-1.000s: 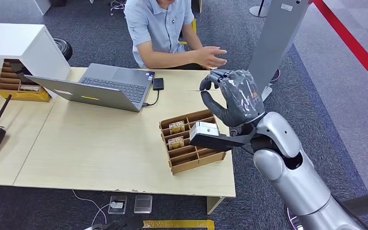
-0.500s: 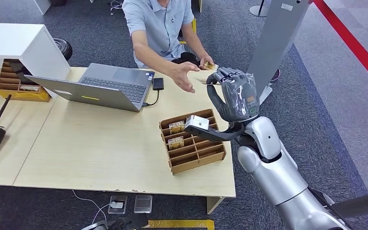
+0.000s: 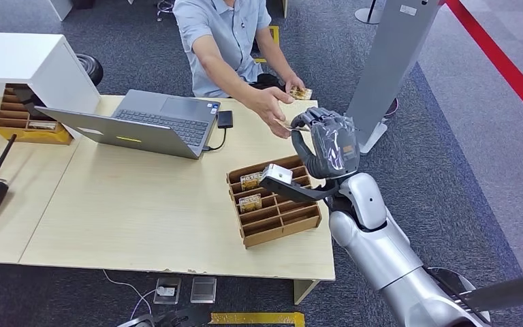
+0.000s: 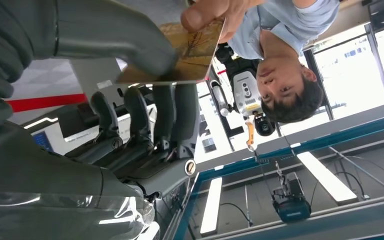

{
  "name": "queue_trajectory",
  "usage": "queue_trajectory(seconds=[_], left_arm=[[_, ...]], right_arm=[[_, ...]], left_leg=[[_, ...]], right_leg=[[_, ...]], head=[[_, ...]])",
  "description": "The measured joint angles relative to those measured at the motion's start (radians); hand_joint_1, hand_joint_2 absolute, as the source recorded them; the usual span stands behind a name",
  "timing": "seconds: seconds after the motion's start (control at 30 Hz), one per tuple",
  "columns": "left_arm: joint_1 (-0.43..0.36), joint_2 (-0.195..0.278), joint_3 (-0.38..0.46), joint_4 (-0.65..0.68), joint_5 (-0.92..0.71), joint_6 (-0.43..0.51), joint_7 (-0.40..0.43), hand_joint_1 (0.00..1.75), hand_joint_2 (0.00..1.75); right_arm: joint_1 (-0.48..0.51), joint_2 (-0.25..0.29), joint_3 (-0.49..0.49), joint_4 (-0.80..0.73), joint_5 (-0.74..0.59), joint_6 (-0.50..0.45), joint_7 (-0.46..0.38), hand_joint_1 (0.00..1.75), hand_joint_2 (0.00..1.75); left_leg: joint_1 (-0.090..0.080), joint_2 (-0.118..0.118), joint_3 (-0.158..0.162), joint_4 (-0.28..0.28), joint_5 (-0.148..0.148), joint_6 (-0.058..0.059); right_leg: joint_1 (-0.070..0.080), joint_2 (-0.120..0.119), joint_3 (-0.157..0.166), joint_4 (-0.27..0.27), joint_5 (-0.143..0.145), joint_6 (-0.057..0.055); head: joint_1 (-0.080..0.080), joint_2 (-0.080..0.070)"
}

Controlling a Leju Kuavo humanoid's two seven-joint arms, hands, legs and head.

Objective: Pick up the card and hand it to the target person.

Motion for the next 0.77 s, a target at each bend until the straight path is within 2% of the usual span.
queue_trajectory(seconds=[0.13,0.47,0.53,0.7,0.77], left_arm=[[0.000,0.000,-0.014,0.000,0.001,0.000,-0.003,0.00,0.00],[0.002,0.000,-0.030,0.000,0.024,0.015,-0.001,0.00,0.00],[0.004,0.000,-0.033,0.000,0.032,0.019,-0.001,0.00,0.00],[0.013,0.004,-0.038,0.000,0.054,0.026,-0.001,0.00,0.00],[0.015,0.006,-0.041,0.000,0.059,0.028,-0.001,0.00,0.00]], right_arm=[[-0.003,0.008,0.001,0.023,-0.015,-0.011,-0.003,0.00,1.75],[-0.004,0.016,0.001,0.060,-0.056,-0.015,-0.002,0.00,1.75],[-0.004,0.016,-0.001,0.061,-0.121,0.018,-0.015,0.00,1.75],[0.017,0.014,-0.026,0.040,-0.406,0.171,-0.083,0.00,1.75],[0.028,0.011,-0.033,0.028,-0.465,0.203,-0.093,0.00,1.75]], left_leg=[[0.000,0.000,0.000,0.000,0.000,0.000],[0.000,0.000,0.000,0.000,0.000,0.000],[0.000,0.000,0.000,0.000,0.000,0.000],[0.000,0.000,0.000,0.000,0.000,0.000],[0.000,0.000,0.000,0.000,0.000,0.000]], right_leg=[[0.000,0.000,0.000,0.000,0.000,0.000],[0.000,0.000,0.000,0.000,0.000,0.000],[0.000,0.000,0.000,0.000,0.000,0.000],[0.000,0.000,0.000,0.000,0.000,0.000],[0.000,0.000,-0.001,0.000,0.000,0.000]], head=[[0.000,0.000],[0.000,0.000],[0.000,0.000],[0.000,0.000],[0.000,0.000]])
